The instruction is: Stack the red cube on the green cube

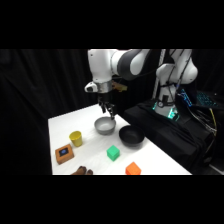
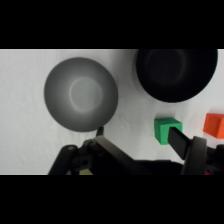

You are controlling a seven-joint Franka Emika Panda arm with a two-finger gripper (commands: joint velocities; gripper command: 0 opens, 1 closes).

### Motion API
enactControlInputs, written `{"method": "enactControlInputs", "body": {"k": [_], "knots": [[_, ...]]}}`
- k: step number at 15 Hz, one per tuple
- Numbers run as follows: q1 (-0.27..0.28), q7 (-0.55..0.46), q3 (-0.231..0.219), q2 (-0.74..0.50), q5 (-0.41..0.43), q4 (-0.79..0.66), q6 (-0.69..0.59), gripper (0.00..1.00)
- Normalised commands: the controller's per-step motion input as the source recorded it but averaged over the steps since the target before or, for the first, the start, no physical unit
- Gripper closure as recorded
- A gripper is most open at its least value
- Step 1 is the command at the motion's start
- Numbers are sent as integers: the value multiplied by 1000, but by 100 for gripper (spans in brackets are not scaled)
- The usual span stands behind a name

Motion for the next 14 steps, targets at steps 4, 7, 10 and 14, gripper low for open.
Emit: {"method": "enactControlInputs", "body": {"k": [4,7,10,14], "knots": [[-9,24,33,6,9,26,-25,0],[39,88,66,-36,2,12,-14,0],[91,169,90,-69,-1,-35,37,0],[106,240,86,-95,37,-109,114,0]]}}
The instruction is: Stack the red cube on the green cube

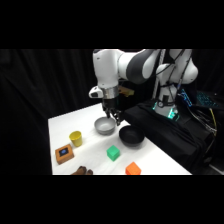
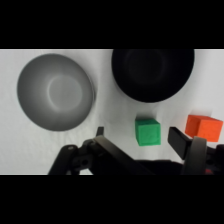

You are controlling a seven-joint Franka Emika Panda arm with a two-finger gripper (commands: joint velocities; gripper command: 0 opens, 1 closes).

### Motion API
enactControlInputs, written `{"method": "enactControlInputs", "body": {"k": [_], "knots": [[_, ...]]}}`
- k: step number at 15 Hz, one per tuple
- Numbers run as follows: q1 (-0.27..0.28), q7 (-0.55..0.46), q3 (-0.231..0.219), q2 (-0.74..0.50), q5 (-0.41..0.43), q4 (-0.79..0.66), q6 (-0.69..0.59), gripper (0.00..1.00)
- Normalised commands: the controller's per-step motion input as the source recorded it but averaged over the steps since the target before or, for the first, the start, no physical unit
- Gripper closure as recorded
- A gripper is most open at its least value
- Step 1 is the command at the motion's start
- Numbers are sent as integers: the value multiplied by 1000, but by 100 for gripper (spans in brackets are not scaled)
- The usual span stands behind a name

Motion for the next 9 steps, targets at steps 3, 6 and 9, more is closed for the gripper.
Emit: {"method": "enactControlInputs", "body": {"k": [3,6,9], "knots": [[129,301,88,-129,20,-186,190,0],[131,332,82,-82,12,-162,266,0],[129,310,76,-13,-8,-108,280,0]]}}
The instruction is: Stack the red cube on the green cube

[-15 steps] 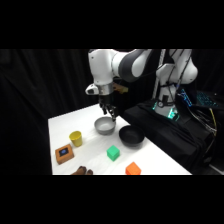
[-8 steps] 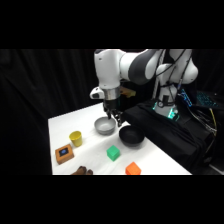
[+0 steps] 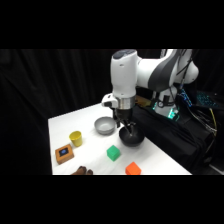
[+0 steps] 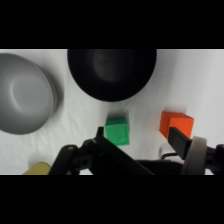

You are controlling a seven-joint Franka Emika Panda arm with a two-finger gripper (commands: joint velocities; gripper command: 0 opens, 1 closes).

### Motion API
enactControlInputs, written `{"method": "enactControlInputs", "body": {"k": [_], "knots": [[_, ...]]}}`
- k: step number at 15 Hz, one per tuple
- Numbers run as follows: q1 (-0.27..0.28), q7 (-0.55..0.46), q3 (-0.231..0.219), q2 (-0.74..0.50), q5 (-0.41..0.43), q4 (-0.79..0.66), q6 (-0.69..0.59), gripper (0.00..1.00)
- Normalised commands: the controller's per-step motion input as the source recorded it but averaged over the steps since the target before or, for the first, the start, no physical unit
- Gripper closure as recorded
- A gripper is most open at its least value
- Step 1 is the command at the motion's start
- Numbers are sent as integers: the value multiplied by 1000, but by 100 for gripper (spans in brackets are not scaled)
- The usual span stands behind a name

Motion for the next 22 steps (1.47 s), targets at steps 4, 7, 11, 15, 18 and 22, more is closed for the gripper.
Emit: {"method": "enactControlInputs", "body": {"k": [4,7,11,15,18,22], "knots": [[135,296,73,46,-59,-47,253,0],[139,303,47,108,-133,45,206,0],[131,363,-1,150,-170,139,140,0],[111,310,-52,203,-125,231,133,0],[137,257,-96,253,-139,255,113,0],[167,240,-143,266,-157,241,132,0]]}}
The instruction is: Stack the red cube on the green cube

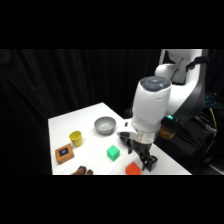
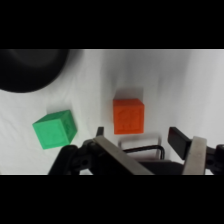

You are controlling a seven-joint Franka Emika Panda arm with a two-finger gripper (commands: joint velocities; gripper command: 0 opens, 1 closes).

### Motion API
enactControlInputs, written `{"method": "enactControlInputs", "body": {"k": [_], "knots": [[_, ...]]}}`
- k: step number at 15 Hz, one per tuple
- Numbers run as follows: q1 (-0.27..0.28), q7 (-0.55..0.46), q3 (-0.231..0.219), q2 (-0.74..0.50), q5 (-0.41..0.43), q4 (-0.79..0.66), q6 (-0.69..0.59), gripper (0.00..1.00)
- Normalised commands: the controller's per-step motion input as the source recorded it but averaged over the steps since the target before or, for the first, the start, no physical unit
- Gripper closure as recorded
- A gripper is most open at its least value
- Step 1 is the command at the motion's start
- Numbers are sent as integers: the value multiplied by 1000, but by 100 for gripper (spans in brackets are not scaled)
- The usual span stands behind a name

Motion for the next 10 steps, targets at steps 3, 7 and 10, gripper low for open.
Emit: {"method": "enactControlInputs", "body": {"k": [3,7,10], "knots": [[159,187,-186,283,-142,223,154,0],[129,117,-142,212,-46,180,125,0],[92,39,-75,141,48,139,91,0]]}}
